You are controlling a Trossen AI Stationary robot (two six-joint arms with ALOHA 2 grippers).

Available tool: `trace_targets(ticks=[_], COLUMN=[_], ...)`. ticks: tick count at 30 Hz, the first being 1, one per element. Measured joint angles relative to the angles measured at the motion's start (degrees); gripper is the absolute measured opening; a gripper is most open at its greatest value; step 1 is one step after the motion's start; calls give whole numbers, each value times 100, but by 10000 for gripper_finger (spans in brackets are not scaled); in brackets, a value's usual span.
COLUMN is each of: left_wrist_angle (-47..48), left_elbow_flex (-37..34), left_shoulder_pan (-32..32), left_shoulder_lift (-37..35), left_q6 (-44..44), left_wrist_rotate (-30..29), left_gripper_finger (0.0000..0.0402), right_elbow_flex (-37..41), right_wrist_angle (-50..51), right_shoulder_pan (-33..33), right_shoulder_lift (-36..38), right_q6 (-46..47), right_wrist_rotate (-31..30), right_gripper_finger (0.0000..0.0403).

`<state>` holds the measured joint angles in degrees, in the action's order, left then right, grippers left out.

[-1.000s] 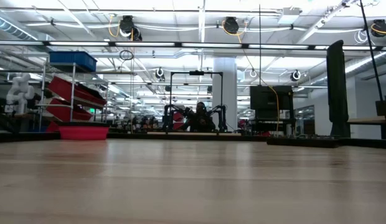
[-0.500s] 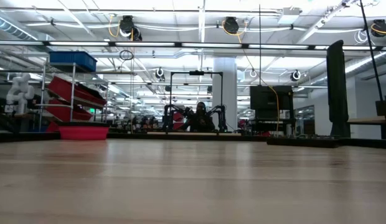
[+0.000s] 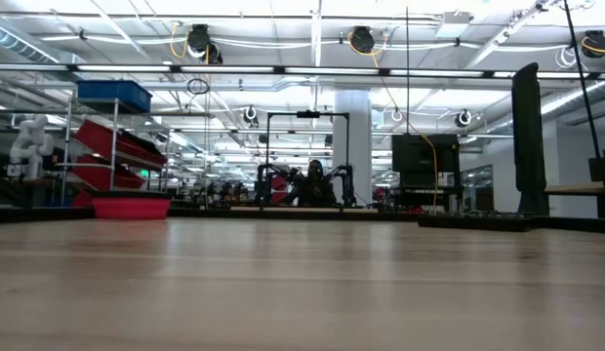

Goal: Coil cords
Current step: Coil the yellow cable wire onto the spool

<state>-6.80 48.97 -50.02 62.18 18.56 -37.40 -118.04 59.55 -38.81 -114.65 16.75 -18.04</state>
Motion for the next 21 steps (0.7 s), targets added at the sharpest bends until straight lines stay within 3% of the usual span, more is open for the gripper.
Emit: trace_targets(ticks=[10, 21], left_wrist_angle=[-326, -1137], left_elbow_flex=[0, 0], left_shoulder_pan=[-229, -225], left_shoulder_lift=[-4, 187], left_q6=[134, 625], left_wrist_rotate=[-56, 828], left_gripper_finger=[0, 0], right_elbow_flex=[0, 330], right_wrist_angle=[-467, -1332], right_shoulder_pan=[170, 547], right_shoulder_lift=[-3, -69], right_q6=[-856, -1513], right_wrist_rotate=[-303, -102], right_gripper_finger=[0, 0])
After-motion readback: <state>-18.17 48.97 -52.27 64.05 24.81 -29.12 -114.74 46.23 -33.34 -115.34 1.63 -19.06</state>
